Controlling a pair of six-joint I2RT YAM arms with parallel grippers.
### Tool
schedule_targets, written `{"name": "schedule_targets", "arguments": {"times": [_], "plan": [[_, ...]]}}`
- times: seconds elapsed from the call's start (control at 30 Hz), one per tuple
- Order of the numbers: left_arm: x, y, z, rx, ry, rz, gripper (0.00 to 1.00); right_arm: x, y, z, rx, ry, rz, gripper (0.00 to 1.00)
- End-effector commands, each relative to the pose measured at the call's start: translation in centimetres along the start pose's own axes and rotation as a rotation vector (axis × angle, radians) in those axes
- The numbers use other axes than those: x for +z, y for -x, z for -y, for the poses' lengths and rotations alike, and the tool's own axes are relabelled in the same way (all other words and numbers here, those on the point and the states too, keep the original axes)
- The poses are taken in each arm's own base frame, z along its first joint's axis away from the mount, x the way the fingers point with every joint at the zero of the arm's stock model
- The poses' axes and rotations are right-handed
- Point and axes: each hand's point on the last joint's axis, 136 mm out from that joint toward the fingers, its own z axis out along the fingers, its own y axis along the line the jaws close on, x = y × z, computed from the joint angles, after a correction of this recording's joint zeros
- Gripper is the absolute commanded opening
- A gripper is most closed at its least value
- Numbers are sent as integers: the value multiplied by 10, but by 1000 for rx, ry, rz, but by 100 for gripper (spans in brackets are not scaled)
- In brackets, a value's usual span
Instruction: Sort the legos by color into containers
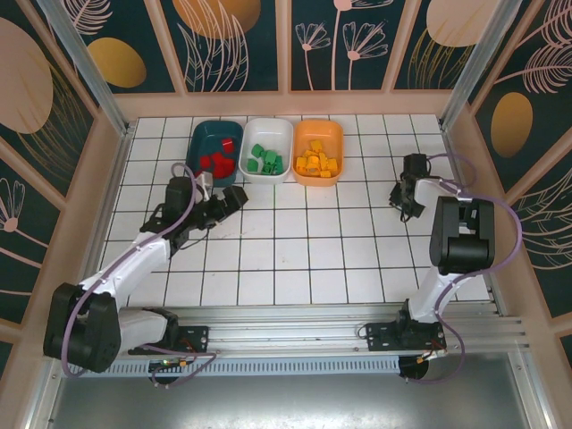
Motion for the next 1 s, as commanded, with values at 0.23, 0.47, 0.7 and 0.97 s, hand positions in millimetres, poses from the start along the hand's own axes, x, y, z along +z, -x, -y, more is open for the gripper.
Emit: {"name": "schedule_targets", "arguments": {"times": [0.23, 0.47, 0.7, 0.97], "plan": [[-49, 58, -104, -391, 156, 159, 98, -109, -36, -295, -294, 579, 142, 24], [-49, 39, -109, -416, 120, 115, 98, -117, -94, -449, -506, 752, 129, 24], [-64, 44, -96, -333, 135, 134, 98, -101, -84, -477, -486, 772, 125, 23], [-64, 53, -85, -297, 98, 138, 99, -89, -80, -464, -511, 747, 71, 58]]}}
